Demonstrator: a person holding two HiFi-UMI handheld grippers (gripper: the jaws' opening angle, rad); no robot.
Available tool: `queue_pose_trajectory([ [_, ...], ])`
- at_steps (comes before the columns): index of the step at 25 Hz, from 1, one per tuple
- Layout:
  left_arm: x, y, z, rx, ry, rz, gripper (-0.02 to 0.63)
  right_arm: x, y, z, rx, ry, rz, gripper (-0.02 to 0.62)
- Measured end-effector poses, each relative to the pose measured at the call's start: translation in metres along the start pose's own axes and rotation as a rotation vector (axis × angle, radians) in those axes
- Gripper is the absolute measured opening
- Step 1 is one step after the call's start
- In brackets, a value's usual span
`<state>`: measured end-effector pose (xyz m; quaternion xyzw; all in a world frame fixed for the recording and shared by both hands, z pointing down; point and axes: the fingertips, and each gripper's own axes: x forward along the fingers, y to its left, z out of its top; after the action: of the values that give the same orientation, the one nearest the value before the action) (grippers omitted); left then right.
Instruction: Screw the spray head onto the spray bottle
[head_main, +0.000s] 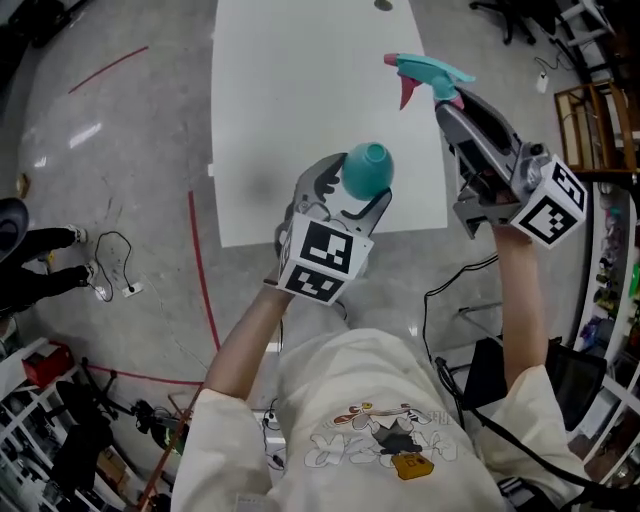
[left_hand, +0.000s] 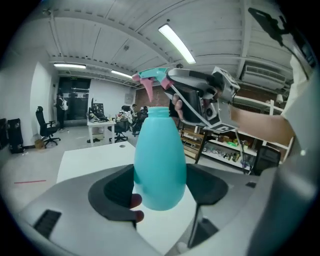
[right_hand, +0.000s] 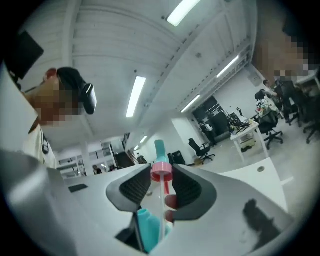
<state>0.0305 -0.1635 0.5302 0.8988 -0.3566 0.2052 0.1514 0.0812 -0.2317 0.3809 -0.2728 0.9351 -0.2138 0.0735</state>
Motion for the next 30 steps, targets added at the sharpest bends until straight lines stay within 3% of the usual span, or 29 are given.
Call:
queue_pose_trajectory([
  [3, -0.02, -0.018, 0.028, 0.015, 0.026, -0.051, 0.324, 0.003, 0.019, 0.029, 0.048, -0.088, 0.078, 0.138],
  [5, -0.031, -0.026, 0.039, 0.071, 0.07, -0.059, 0.324, 0.005, 0.033, 0.041, 0.025, -0.107, 0.107, 0.138],
  [9, -0.046, -0.043, 0.034, 0.192, 0.208, -0.102, 0.324, 0.009, 0.067, 0.069, 0.007, -0.168, 0.177, 0.138],
  [12, -0.054, -0.061, 0.028, 0.241, 0.253, -0.135, 0.325, 0.005, 0.092, 0.094, 0.015, -0.233, 0.228, 0.138],
  [19, -0.069, -0.107, 0.053, 0.238, 0.194, -0.221, 0.324, -0.008, 0.137, 0.118, 0.006, -0.291, 0.336, 0.138],
  [30, -0.082, -0.117, 0.071, 0.214, 0.149, -0.244, 0.325, -0.017, 0.16, 0.119, -0.035, -0.288, 0.379, 0.138],
])
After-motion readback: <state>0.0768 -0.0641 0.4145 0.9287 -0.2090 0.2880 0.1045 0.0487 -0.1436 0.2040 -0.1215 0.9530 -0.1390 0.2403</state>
